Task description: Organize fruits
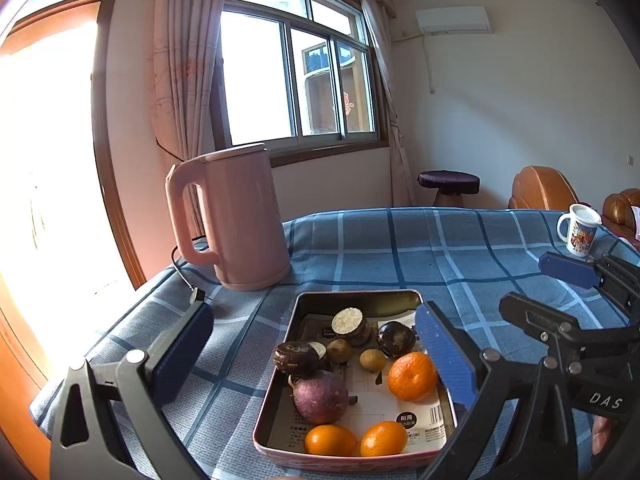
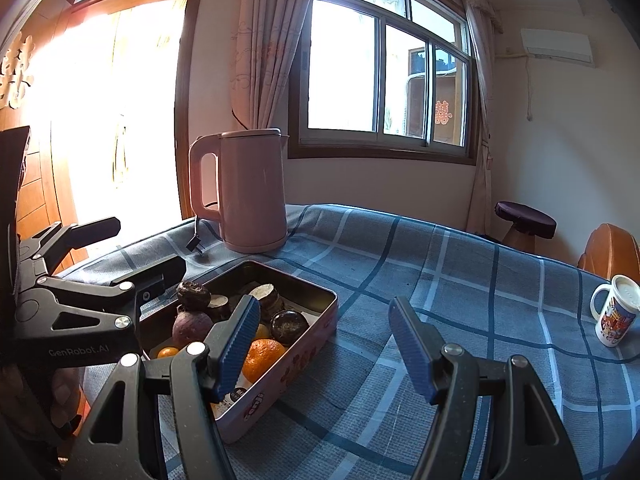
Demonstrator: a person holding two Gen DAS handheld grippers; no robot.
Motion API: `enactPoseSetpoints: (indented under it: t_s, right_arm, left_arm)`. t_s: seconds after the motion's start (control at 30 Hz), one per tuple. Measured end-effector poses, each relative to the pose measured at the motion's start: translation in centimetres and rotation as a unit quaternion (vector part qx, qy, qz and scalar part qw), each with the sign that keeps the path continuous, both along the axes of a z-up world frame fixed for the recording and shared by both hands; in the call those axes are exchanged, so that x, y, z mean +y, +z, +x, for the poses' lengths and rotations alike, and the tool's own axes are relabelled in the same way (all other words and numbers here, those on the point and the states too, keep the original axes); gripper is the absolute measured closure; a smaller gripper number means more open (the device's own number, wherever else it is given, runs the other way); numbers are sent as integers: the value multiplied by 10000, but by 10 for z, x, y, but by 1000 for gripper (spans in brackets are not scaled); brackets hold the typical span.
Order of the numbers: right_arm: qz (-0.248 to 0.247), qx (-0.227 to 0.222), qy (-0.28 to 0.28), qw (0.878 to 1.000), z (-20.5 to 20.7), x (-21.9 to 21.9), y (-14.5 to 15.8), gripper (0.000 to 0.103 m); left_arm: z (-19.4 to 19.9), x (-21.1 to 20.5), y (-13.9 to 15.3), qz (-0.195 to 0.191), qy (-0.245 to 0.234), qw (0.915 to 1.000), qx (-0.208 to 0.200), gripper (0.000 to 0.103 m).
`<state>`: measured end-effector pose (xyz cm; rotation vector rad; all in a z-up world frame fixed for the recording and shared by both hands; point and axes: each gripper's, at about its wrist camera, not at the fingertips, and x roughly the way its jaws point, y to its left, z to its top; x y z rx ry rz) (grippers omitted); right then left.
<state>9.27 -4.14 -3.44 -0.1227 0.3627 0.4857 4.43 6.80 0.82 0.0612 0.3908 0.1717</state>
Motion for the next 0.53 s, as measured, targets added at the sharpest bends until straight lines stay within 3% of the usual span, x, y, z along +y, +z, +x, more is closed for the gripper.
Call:
enactPoseSetpoints:
  t_s: [0.53]
  right_arm:
    - [21, 35, -109, 9999, 1, -12, -3, 35]
  left_arm:
    - [4, 2, -6, -15, 78, 9999, 86, 0]
